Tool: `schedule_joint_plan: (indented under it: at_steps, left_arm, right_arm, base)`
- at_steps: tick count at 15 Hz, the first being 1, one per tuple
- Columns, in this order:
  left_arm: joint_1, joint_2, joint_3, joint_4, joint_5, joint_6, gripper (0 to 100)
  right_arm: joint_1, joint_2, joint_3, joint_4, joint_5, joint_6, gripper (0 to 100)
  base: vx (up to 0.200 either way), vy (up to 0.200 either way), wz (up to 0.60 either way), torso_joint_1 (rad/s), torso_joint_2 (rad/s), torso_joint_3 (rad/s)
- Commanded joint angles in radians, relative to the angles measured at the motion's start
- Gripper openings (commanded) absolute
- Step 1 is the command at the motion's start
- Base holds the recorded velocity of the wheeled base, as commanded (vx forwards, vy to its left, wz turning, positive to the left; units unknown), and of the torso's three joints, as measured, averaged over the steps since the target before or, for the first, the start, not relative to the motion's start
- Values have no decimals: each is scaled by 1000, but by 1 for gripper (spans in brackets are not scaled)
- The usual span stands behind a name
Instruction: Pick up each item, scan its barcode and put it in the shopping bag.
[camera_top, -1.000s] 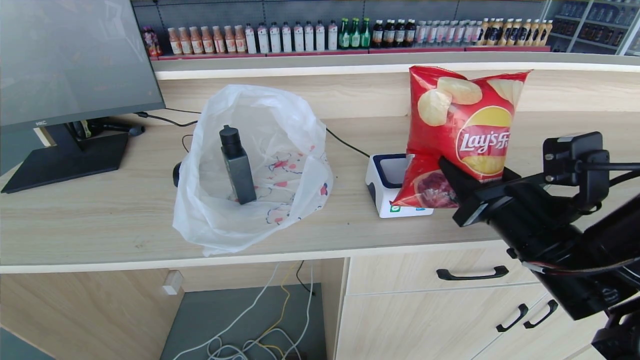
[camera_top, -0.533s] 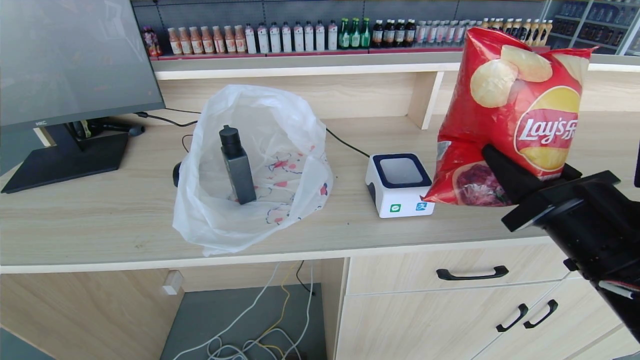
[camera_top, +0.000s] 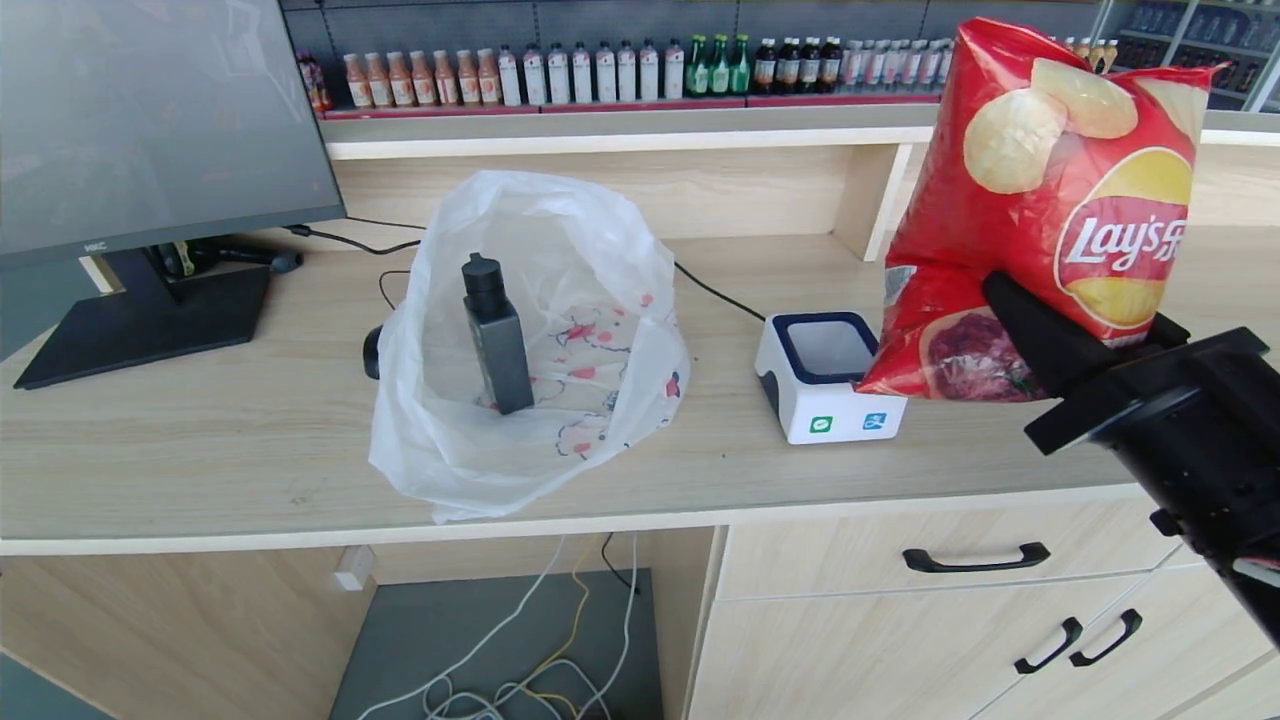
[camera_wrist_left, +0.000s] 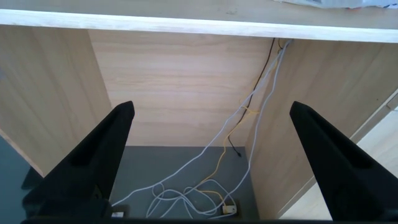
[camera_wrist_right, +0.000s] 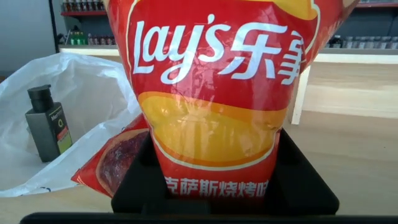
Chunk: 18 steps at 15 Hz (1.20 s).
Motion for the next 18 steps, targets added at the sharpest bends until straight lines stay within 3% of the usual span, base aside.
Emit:
schedule_joint_plan:
  at_steps: [1,9,13,18]
  left_arm:
    - [0,0,0,-1,1,1,100]
    - [0,0,0,-1,0,-1,100]
    - [0,0,0,-1,0,-2,100]
    - [0,0,0,-1,0,1,100]
  right_arm:
    - [0,-2,-1,-4,0,0,0]
    - [11,12,-5,-4,2,-3,0]
    - [34,63,-42,-4,61,-34,0]
    - [109,133,-108,-4,80,-49,0]
  base:
    - [0,200,0,17,12,-2]
    - [0,200,0,1,4,2]
    - [0,200,0,4,2,-1]
    - [0,0,0,0,0,0]
